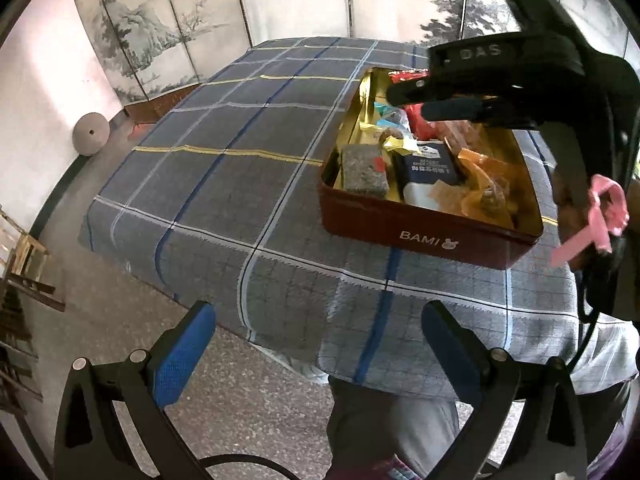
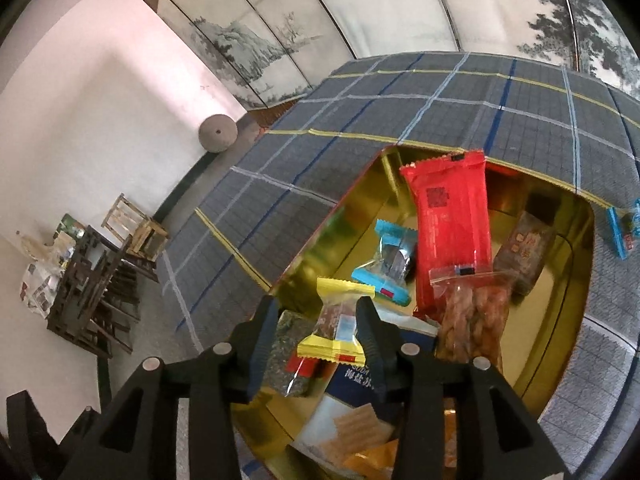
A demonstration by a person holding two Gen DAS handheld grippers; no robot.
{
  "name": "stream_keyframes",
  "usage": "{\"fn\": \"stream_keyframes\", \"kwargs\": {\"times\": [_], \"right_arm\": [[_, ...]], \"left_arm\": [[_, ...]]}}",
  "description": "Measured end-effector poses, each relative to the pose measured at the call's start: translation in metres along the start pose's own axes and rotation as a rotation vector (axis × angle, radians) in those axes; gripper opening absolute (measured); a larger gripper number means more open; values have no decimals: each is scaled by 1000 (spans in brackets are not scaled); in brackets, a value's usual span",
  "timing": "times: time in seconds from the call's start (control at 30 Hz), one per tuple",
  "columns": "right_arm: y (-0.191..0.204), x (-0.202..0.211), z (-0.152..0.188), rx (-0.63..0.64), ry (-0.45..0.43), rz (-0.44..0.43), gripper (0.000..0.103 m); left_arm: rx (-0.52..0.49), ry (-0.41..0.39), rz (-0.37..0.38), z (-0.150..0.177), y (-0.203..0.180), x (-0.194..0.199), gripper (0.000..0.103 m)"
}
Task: Organize snacks
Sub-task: 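Lower the yellow-wrapped candy into the gold tin and open the right tool, then grasp the blue-and-clear wrapped candy on the cloth with the right tool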
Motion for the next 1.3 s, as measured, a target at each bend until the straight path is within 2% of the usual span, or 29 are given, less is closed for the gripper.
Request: {"fn": "stream_keyframes", "kwargs": {"times": [0.2,0.27,0.43,0.53,0.7,0.9,1.0,1.03,1.2,1.23,1.3], "right_arm": [[-21,43,10,-12,-89,5,47],[-35,61,14,-18,-126,32,47],[-89,94,16,-34,-180,183,48],[-124,103,10,-73,-192,265,48],[-168,97,-11,-113,-171,338,48],[-190,78,-47,-41,-135,460,48],[-200,69,-57,-11,-113,509,56],[-204,65,-61,-8,-105,517,59],[-216,43,-73,17,-60,514,60],[-216,42,-73,36,-63,526,60],[-215,39,-74,73,-46,562,48]], "left_arm": [[-24,-14,-6,-1,-10,5,102],[-37,-22,-14,-2,-15,9,102],[-49,-55,-24,-5,-19,17,102],[-34,-71,-4,-9,-21,21,102],[-33,-62,4,-15,-24,16,102],[-59,-56,12,-20,-31,14,102],[-77,-55,14,-24,-38,12,102],[-84,-53,14,-25,-40,10,102],[-126,-27,3,-27,-53,0,102],[-131,-23,-3,-28,-54,-1,102],[-140,-19,-12,-28,-57,-2,102]]}}
Point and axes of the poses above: each gripper's, at about its wrist camera, not at the fingertips, and x roughly against the way its jaws point, y to its left, z to its underside, the point moved 4 cm from there along -x, roughly the way its jaws point, and after that the axes turned 6 degrees about -x, right-handed, at the moved point
